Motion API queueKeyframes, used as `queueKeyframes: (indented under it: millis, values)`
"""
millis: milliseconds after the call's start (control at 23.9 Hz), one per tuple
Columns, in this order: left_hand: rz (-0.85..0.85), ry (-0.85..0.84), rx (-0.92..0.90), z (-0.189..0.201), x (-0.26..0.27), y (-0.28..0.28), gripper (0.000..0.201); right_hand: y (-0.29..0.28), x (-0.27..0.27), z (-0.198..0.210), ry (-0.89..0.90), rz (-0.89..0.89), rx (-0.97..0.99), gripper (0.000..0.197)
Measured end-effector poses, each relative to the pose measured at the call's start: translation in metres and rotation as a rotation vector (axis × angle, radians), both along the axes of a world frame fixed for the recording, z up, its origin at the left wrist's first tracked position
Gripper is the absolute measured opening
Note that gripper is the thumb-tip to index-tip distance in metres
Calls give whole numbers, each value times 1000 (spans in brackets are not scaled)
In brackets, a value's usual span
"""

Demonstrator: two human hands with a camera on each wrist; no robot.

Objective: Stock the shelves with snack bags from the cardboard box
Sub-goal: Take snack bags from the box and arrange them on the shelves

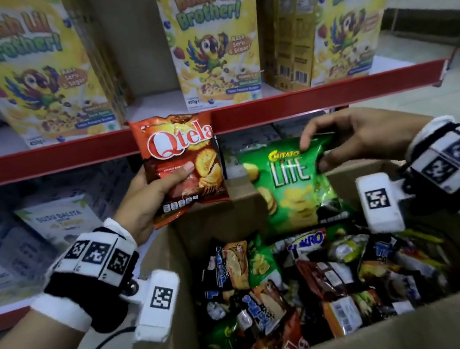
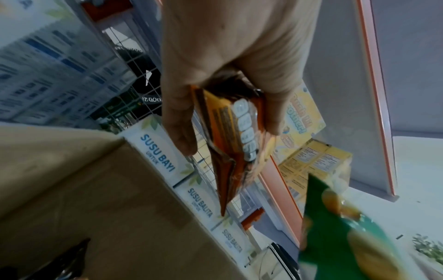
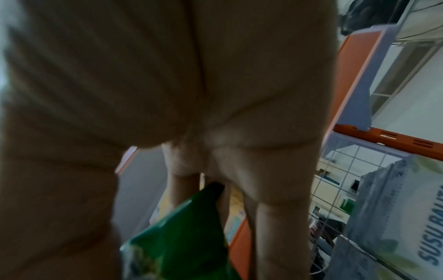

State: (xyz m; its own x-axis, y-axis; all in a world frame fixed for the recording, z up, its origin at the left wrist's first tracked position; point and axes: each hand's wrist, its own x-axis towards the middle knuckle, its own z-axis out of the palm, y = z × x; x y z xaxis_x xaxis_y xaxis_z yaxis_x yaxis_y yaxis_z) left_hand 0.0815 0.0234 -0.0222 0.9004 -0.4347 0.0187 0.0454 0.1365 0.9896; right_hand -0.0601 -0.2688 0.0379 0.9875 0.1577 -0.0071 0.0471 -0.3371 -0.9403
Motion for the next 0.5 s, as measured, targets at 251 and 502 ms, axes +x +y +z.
queueKeyframes:
  millis: [251, 502]
  values:
    - [-147, 38, -30, -8, -24, -29, 72, 17, -1, 7, -234, -165, 341, 36]
    - [-298, 50, -155, -1, -32, -43, 103, 28, -1, -1, -307, -306, 183, 98]
